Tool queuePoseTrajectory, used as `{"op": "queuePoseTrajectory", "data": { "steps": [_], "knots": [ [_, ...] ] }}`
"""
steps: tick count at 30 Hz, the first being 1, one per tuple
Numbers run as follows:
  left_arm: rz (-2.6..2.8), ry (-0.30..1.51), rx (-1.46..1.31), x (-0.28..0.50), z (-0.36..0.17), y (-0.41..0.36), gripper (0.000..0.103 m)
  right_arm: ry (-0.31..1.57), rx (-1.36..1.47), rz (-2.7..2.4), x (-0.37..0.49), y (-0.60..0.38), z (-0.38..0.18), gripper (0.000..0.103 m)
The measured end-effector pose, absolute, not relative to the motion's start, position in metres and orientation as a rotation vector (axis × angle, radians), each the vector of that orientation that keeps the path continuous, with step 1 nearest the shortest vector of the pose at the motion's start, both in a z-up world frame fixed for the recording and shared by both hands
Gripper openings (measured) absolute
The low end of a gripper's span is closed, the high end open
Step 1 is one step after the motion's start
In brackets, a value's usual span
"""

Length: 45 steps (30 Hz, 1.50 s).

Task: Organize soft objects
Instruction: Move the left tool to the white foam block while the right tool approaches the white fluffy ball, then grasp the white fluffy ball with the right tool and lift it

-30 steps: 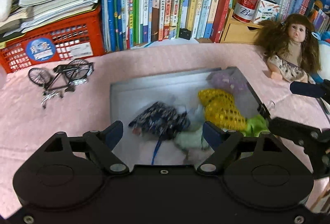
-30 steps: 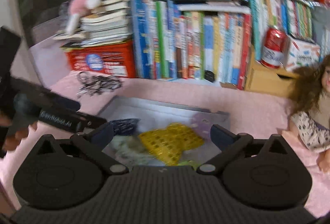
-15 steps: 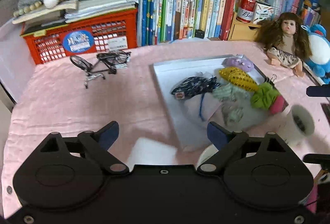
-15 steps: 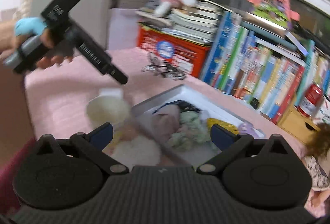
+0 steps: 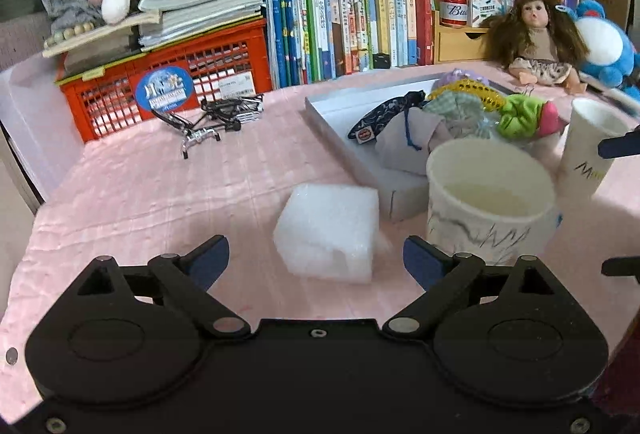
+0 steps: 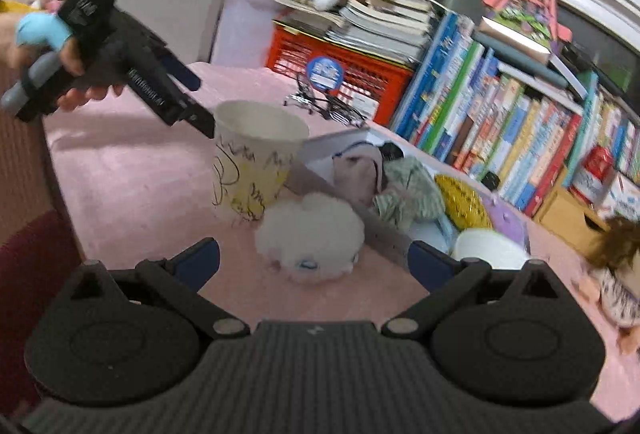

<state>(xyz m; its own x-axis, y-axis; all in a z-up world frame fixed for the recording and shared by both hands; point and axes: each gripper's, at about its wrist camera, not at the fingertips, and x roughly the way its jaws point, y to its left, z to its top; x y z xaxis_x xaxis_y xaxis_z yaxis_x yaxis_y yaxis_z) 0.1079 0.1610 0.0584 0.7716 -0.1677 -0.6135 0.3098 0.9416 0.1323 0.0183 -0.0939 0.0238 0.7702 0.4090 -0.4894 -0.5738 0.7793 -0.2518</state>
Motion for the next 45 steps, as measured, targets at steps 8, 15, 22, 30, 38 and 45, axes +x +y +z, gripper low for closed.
{"op": "queuePoseTrajectory", "data": {
  "steps": [8, 15, 22, 30, 38, 45],
  "knots": [
    [-0.217, 0.627, 0.285, 0.108, 0.032, 0.154, 0.094, 0.428, -0.448, 0.463, 0.025, -0.077, 0.002, 0.090],
    [-0.202, 0.618, 0.209, 0.118, 0.030, 0.158, 0.094, 0.445, -0.449, 0.439, 0.039, -0.074, -0.003, 0.087],
    [-0.188, 0.619, 0.249, 0.128, 0.025, 0.151, 0.093, 0.465, -0.521, 0.478, 0.048, -0.063, -0.009, 0.086],
    [-0.230, 0.638, 0.233, 0.131, 0.022, 0.153, 0.081, 0.510, -0.497, 0.510, 0.065, -0.060, -0.003, 0.084],
    [-0.267, 0.646, 0.218, 0.133, 0.020, 0.153, 0.066, 0.527, -0.532, 0.546, 0.073, -0.054, -0.003, 0.084],
    [-0.224, 0.655, 0.186, 0.131, 0.022, 0.153, 0.059, 0.551, -0.502, 0.544, 0.072, -0.054, -0.005, 0.071]
  ]
}}
